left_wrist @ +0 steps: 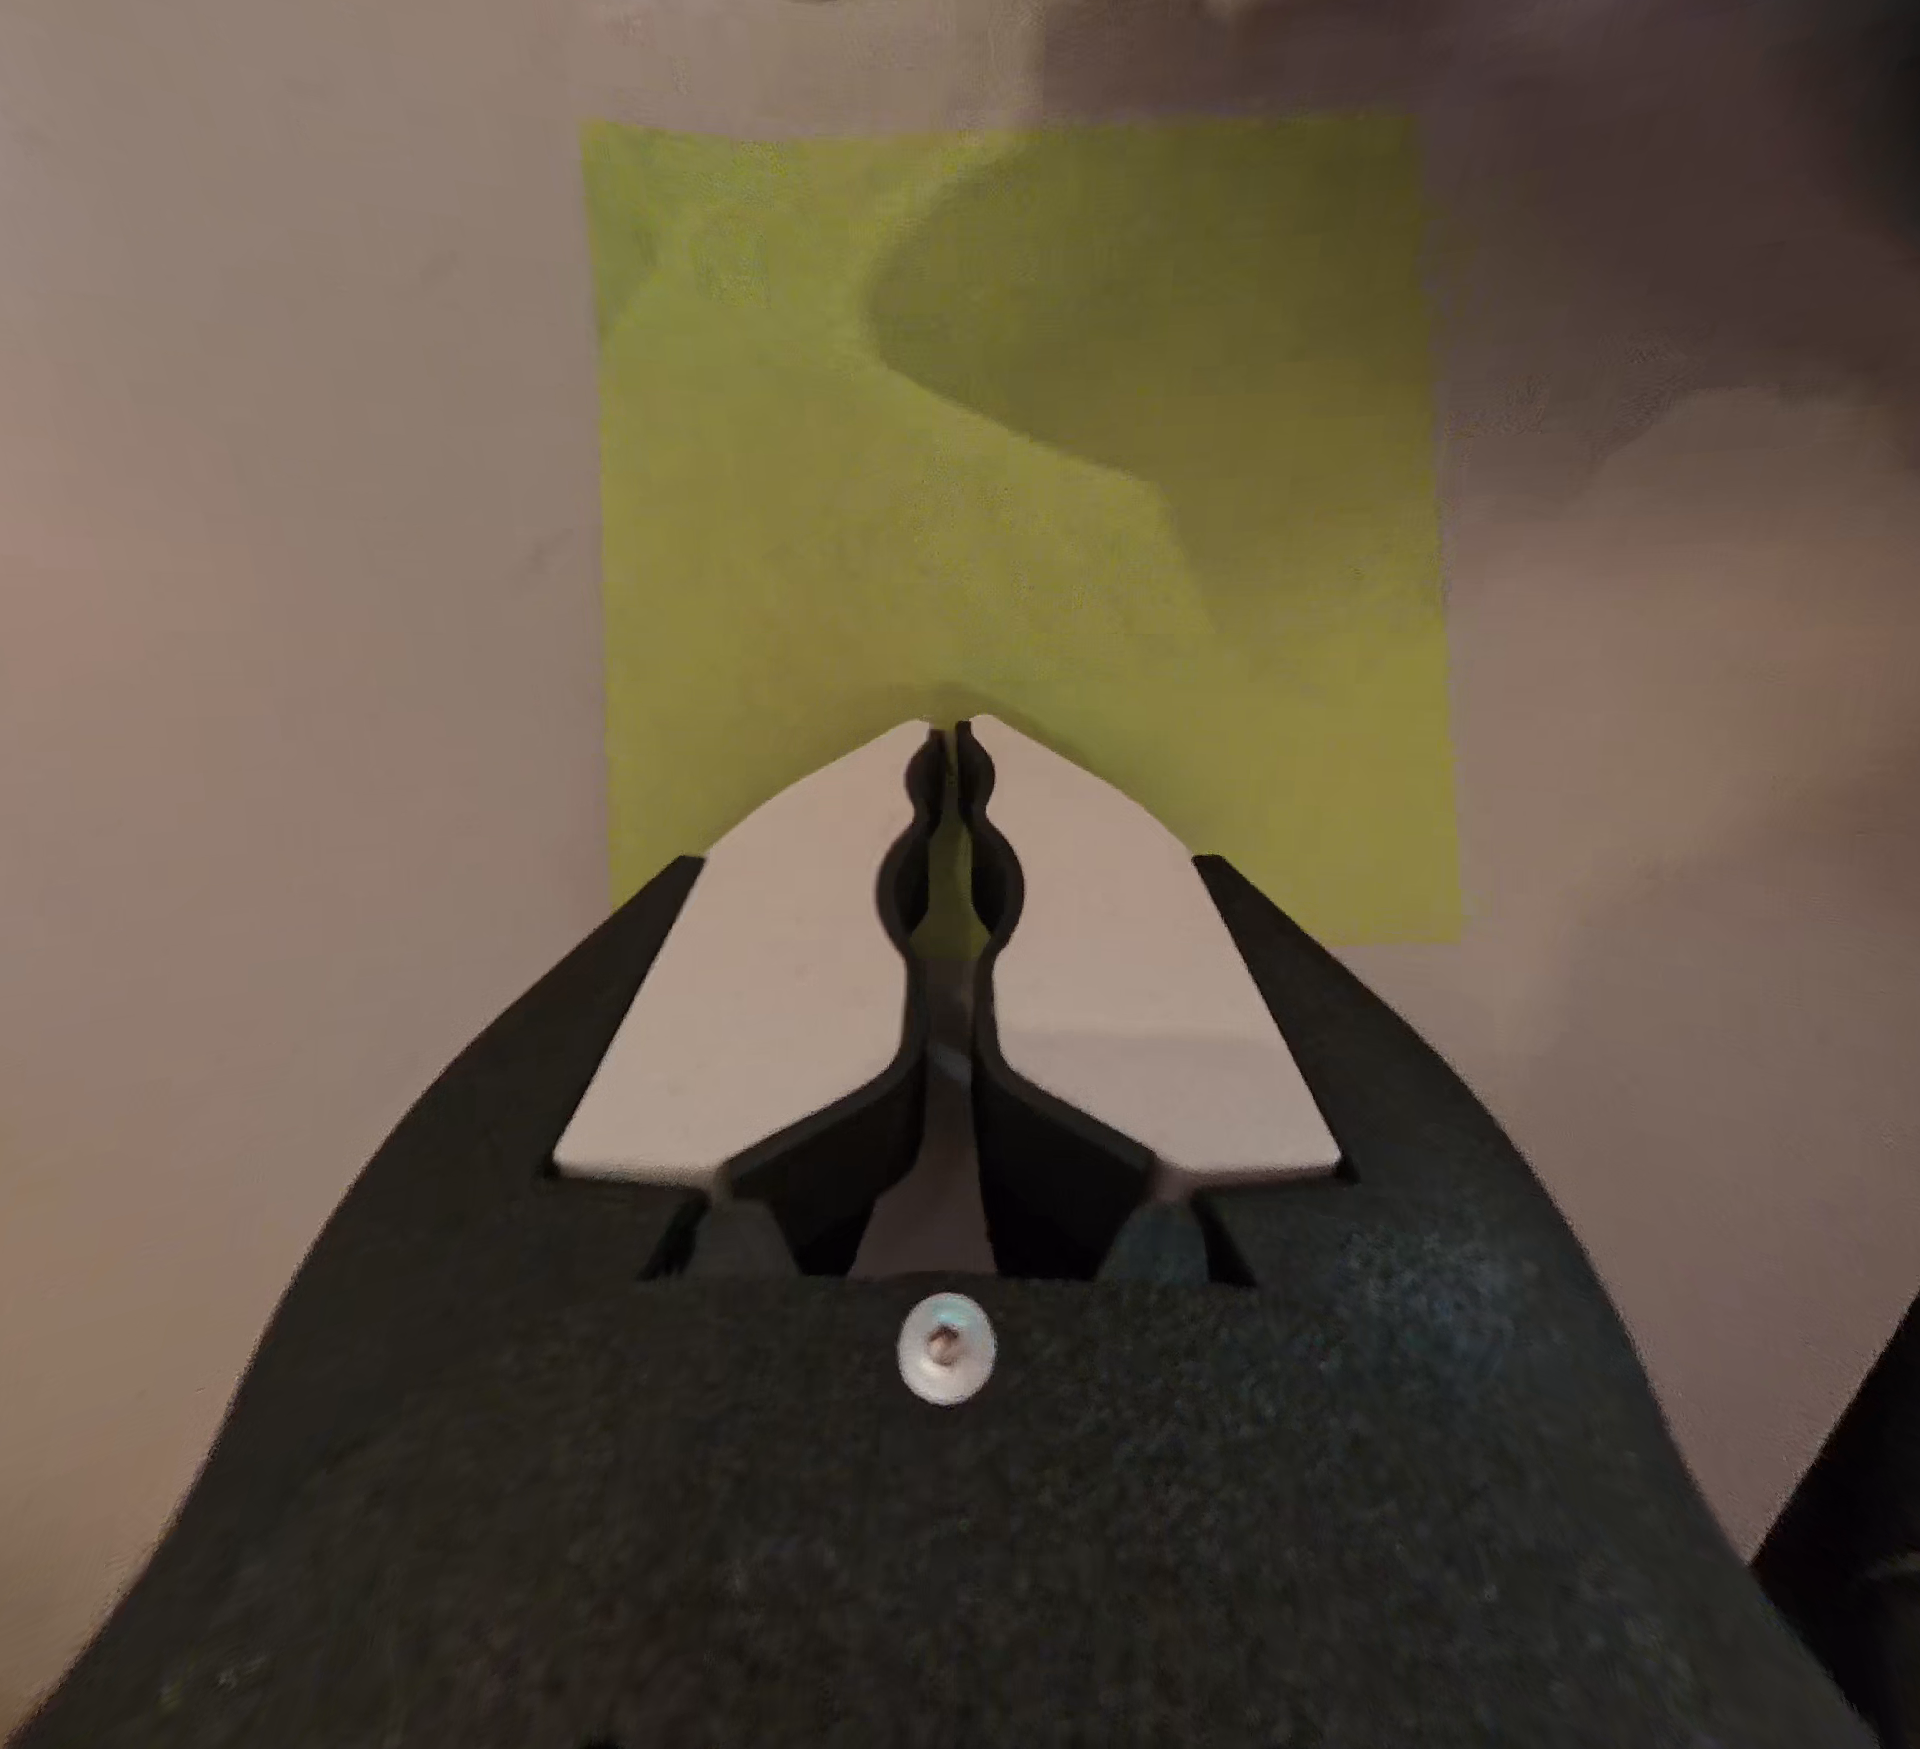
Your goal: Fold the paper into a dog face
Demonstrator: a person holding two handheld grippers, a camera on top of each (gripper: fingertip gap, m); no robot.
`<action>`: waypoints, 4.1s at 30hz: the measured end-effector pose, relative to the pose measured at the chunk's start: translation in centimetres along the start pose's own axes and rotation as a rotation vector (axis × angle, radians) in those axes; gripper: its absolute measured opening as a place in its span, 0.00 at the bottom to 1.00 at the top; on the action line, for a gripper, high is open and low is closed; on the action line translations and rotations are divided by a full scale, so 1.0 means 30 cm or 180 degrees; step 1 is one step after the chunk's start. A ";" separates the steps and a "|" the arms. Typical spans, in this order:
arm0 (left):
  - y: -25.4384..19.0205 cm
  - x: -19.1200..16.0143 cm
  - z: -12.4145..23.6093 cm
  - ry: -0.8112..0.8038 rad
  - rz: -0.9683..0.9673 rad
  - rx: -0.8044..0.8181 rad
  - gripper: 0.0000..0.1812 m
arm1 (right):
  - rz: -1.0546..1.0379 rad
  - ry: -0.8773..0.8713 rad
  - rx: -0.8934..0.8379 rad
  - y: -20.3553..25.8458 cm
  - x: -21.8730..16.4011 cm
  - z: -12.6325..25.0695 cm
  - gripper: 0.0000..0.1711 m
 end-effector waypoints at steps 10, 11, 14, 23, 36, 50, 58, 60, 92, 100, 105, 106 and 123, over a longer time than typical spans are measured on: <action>0.028 0.007 0.100 -0.0522 0.0809 0.0723 0.39 | 0.0046 0.0154 -0.0330 0.197 -0.206 0.116 0.04; 0.019 0.003 0.096 -0.0556 0.0957 0.0810 0.43 | 0.0011 -0.0006 -0.0418 0.195 -0.203 0.125 0.04; -0.002 -0.015 0.063 -0.0493 0.1338 0.1030 0.60 | 0.0105 -0.0317 -0.0731 0.177 -0.183 0.170 0.06; -0.048 0.031 -0.031 -0.0413 0.1583 0.0843 0.65 | -0.0359 -0.0111 -0.0386 0.178 -0.212 0.157 0.21; 0.085 -0.032 0.037 -0.0158 0.1540 0.0963 0.60 | -0.0520 -0.0349 -0.0268 0.162 -0.193 0.204 0.21; 0.055 -0.097 0.171 -0.0806 0.1664 0.0829 0.50 | -0.0305 -0.0314 0.0061 0.189 -0.087 0.097 0.22; 0.058 -0.090 0.141 -0.0782 0.1392 0.0530 0.45 | -0.0278 -0.0149 0.0052 0.194 -0.084 0.020 0.20; 0.070 -0.079 0.123 -0.0777 0.1398 0.0409 0.45 | -0.0356 -0.0023 0.0207 0.188 -0.090 -0.014 0.16; 0.095 0.042 -0.031 -0.0281 0.1500 0.0789 0.51 | -0.0627 -0.0796 -0.0364 0.133 -0.118 0.219 0.22; 0.148 0.100 -0.036 -0.0499 0.1644 0.0819 0.49 | -0.0614 -0.0761 -0.0333 0.143 -0.141 0.225 0.22; 0.108 0.155 -0.017 -0.0659 0.1623 0.1000 0.61 | -0.0634 -0.0783 -0.0268 0.143 -0.154 0.229 0.23; 0.101 0.163 -0.031 -0.0632 0.1566 0.1069 0.61 | -0.0633 -0.0800 -0.0259 0.140 -0.151 0.231 0.23; 0.114 0.163 -0.142 -0.0299 0.1553 0.1228 0.56 | -0.0593 -0.0428 -0.0469 -0.114 -0.079 0.124 0.22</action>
Point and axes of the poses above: each gripper's, where its closed fingertips meet, z back along the fingers, x out of its top, y = z × x across the jaws, the point moved 3 cm from there along z, back along the fingers
